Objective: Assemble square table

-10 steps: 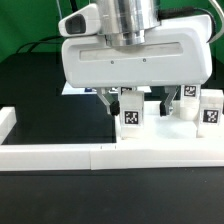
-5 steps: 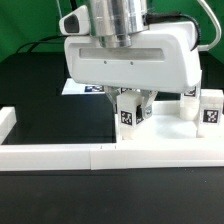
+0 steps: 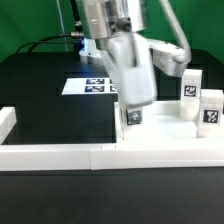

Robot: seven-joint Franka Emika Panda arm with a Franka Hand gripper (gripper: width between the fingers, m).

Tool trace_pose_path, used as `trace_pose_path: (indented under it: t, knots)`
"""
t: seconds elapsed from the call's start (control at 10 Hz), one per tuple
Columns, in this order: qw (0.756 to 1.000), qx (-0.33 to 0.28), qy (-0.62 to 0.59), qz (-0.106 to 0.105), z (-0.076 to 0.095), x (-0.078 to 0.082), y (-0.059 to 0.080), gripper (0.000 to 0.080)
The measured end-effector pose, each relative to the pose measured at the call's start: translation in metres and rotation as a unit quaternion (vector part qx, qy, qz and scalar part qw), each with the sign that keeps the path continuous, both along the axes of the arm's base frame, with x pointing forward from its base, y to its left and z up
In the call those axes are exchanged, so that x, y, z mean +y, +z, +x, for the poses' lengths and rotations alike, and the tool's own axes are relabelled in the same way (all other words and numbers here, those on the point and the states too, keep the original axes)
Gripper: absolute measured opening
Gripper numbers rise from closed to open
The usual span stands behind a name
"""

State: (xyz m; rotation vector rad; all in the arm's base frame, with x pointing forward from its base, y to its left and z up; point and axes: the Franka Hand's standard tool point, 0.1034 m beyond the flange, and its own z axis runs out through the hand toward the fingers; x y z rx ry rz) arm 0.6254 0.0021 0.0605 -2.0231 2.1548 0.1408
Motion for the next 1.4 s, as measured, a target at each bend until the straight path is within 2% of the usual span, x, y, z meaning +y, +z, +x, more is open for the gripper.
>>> trace_pose_path:
  t: [0.2,0.4,0.5,0.6,0.7,0.8,1.1,1.2,1.3,1.4]
  knots:
    - [0.998,0.011,-0.060,0.005,0.000,0.001,0.000,0.0288]
    - [0.998,0.013,-0.066,0.005,0.000,0.001,-0.001,0.0297]
    - [1.000,0.000,-0.025,-0.002,0.002,0.001,0.000,0.0466]
    - [0.996,-0.049,0.075,-0.026,0.010,0.002,0.005,0.0606]
    - [0.983,-0.069,0.166,-0.036,0.008,0.010,0.006,0.0637]
    - [0.961,-0.085,0.259,-0.043,0.005,0.014,0.008,0.0637]
    - [0.929,-0.098,0.354,-0.055,0.004,0.011,0.007,0.0649]
    - [0.906,-0.103,0.406,-0.062,0.004,0.010,0.007,0.0649]
    - [0.860,-0.107,0.493,-0.075,0.003,0.010,0.005,0.0649]
    - [0.817,-0.109,0.561,-0.077,-0.001,0.013,-0.003,0.0649]
